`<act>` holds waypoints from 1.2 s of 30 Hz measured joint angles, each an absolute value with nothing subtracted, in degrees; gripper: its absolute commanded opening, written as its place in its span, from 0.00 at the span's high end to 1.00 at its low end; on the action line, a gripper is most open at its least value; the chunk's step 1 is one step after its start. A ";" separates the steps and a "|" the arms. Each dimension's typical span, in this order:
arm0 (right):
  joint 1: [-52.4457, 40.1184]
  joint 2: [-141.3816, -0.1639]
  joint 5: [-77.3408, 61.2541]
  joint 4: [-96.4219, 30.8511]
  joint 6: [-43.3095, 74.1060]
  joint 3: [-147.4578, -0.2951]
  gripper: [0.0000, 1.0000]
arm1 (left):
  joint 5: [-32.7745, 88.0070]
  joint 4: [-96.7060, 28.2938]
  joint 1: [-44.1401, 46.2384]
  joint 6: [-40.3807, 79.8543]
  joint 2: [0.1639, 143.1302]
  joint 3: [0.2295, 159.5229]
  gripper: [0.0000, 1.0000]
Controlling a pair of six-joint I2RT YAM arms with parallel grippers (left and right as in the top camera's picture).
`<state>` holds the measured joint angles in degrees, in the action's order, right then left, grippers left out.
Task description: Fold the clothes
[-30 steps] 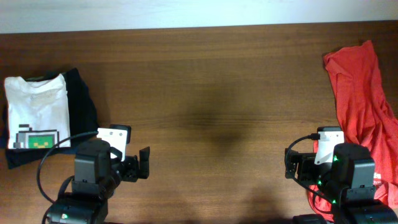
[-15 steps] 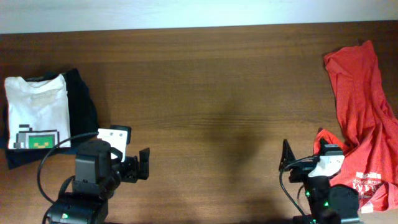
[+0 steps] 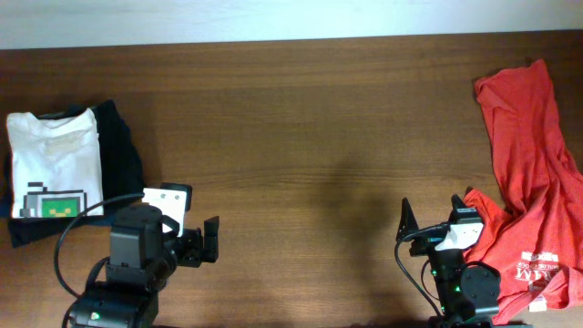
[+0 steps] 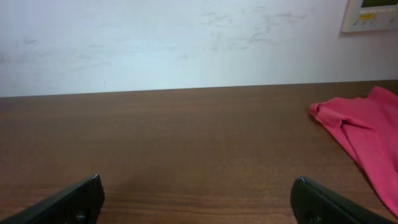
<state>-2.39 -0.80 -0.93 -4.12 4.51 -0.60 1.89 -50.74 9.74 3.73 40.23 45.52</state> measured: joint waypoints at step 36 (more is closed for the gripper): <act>-2.39 -0.69 -1.52 -4.05 4.51 -0.58 0.01 | -3.01 -4.36 8.54 2.59 0.84 0.69 0.01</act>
